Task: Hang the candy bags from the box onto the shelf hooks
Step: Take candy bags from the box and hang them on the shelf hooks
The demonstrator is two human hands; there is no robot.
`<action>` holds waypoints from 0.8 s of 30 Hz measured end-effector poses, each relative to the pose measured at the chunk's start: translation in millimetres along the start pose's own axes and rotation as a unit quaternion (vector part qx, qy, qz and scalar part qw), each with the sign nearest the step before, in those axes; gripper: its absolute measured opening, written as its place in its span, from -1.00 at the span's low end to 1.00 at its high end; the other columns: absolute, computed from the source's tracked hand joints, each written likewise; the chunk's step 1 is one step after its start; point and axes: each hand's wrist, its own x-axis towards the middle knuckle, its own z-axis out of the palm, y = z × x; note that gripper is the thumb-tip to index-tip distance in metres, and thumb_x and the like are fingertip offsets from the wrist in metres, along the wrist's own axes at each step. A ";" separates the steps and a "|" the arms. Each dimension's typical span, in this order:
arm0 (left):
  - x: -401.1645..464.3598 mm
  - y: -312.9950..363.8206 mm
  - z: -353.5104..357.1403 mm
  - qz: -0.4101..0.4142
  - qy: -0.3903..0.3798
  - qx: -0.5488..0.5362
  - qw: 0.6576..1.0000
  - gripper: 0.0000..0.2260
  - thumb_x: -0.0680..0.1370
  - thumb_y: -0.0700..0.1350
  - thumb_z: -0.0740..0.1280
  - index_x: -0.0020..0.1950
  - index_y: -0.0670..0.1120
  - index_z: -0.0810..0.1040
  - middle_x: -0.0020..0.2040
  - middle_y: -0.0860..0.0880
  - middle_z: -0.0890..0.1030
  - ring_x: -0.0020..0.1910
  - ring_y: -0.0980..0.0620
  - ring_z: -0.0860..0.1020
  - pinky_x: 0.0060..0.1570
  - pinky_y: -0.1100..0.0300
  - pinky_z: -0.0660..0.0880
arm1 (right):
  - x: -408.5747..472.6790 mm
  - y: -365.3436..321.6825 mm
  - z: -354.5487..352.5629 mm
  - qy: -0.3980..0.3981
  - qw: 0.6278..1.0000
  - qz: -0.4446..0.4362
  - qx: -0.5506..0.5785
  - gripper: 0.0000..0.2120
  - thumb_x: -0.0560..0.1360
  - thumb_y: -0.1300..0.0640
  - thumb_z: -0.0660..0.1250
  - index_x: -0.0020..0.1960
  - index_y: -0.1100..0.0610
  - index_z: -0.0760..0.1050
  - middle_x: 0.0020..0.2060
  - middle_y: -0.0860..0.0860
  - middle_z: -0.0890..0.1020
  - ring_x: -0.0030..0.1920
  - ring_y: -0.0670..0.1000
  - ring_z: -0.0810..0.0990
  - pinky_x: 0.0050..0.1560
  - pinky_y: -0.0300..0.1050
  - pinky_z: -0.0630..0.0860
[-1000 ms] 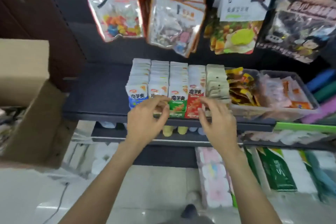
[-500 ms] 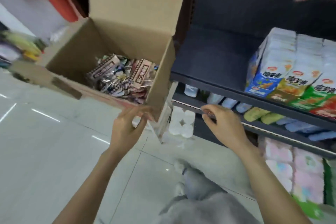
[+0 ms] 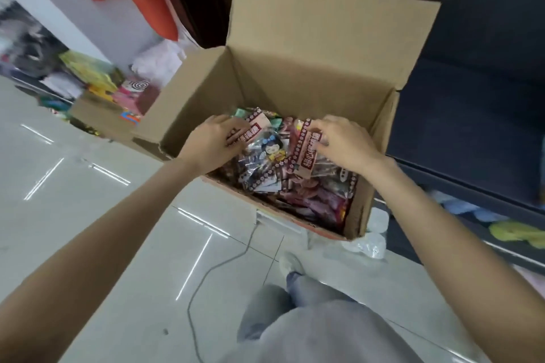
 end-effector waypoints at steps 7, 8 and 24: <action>85.3 -57.7 36.4 0.026 -0.103 0.073 0.992 -0.63 0.55 -0.02 0.32 0.34 -0.06 0.44 0.19 -0.12 0.55 0.20 -0.17 0.48 0.18 0.00 0.42 | 86.7 13.8 40.3 -0.069 0.989 -0.001 -0.129 -0.58 0.55 0.28 0.28 0.39 0.09 0.40 0.32 0.08 0.47 0.32 0.11 0.40 0.33 0.05 0.40; 98.4 -62.7 42.4 0.030 -0.117 0.085 0.989 -0.61 0.56 -0.02 0.30 0.36 -0.07 0.41 0.20 -0.12 0.53 0.22 -0.17 0.47 0.20 -0.01 0.42 | 96.3 16.9 47.4 -0.089 0.983 -0.019 -0.160 -0.55 0.54 0.29 0.27 0.41 0.09 0.39 0.35 0.07 0.44 0.36 0.10 0.36 0.37 0.06 0.36; 152.8 -73.5 82.4 0.040 -0.243 0.075 0.966 -0.59 0.53 -0.37 0.26 0.34 -0.25 0.24 0.26 -0.28 0.38 0.12 -0.24 0.51 0.01 0.05 0.45 | 110.7 42.3 44.2 -0.138 0.924 -0.038 -0.354 -0.80 0.53 0.12 0.30 0.11 0.06 0.62 0.22 0.00 0.54 0.36 0.13 0.34 0.32 0.02 0.24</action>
